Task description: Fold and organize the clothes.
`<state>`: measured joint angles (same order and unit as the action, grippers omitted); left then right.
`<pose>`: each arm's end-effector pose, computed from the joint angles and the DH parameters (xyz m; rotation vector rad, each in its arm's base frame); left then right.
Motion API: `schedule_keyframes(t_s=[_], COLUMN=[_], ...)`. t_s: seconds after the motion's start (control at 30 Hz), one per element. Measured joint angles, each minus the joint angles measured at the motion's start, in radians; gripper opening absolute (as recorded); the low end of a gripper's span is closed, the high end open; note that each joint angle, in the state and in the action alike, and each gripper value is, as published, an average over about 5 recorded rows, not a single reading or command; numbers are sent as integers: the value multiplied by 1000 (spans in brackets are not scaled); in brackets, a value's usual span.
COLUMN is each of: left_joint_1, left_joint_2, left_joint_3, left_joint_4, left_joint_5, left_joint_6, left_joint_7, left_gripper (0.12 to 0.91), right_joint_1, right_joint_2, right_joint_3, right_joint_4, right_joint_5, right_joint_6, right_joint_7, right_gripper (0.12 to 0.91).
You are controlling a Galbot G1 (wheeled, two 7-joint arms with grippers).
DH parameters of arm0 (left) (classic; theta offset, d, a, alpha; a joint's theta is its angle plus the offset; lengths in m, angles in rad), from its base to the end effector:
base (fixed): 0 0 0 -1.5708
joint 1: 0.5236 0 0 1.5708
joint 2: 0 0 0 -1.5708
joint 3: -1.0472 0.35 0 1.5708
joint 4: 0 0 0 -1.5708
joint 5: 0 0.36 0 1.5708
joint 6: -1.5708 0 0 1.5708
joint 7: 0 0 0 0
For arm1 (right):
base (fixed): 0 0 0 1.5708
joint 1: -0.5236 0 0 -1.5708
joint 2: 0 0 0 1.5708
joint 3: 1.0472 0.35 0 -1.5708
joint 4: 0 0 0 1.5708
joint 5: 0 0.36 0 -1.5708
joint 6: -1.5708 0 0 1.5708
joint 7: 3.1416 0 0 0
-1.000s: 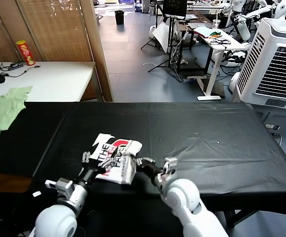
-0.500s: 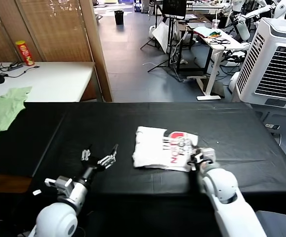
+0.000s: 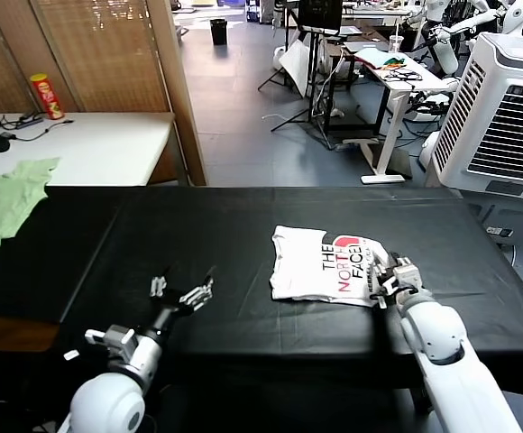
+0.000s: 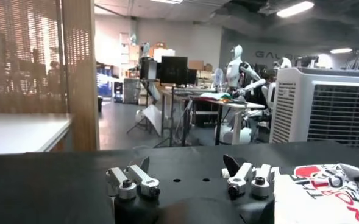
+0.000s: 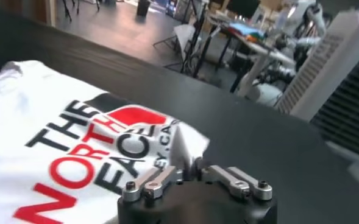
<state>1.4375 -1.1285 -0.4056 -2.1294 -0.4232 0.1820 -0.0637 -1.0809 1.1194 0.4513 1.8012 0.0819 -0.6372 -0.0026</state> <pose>0.2198 0.0357 -0.2626 -0.4063 -3.0039 0.0688 0.3409 -0.0940 -0.2636 0.0282 -2.6343 0.5217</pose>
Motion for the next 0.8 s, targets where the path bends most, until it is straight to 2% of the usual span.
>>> schedule_keyframes(t_s=[0.07, 0.13, 0.23, 0.4, 0.5, 0.57, 0.7, 0.8], left_joint_1=[0, 2, 11, 31, 50, 68, 114, 150], left_joint_2=[0, 5, 15, 36, 51, 60, 68, 65], left_joint_3=[0, -1, -7, -13, -10, -14, -35, -45], left_joint_4=[4, 11, 23, 27, 7, -14, -54, -66], left_joint_5=[3, 3, 2, -5, -17, -24, -25, -21], left_joint_6=[1, -9, -45, -60, -36, -19, -9, -15], left_joint_7=[-1, -6, -27, -76, -131, -155, -174, -179], left_gripper=[798, 798, 798, 798, 798, 798, 798, 798], right_joint_1=[-17, -40, -79, -158, -219, -268, -381, -450], right_joint_2=[-10, -14, -11, 1, 3, 6, 14, 15], right_joint_3=[10, 22, 39, 66, 81, 88, 102, 111], right_joint_4=[16, 43, 93, 185, 239, 273, 337, 358], right_joint_5=[27, 74, 150, 234, 253, 256, 252, 224], right_joint_6=[5, 29, 83, 163, 217, 258, 325, 336], right_joint_7=[3, 23, 61, 108, 120, 125, 133, 132], right_gripper=[605, 704, 783, 797, 798, 798, 798, 798])
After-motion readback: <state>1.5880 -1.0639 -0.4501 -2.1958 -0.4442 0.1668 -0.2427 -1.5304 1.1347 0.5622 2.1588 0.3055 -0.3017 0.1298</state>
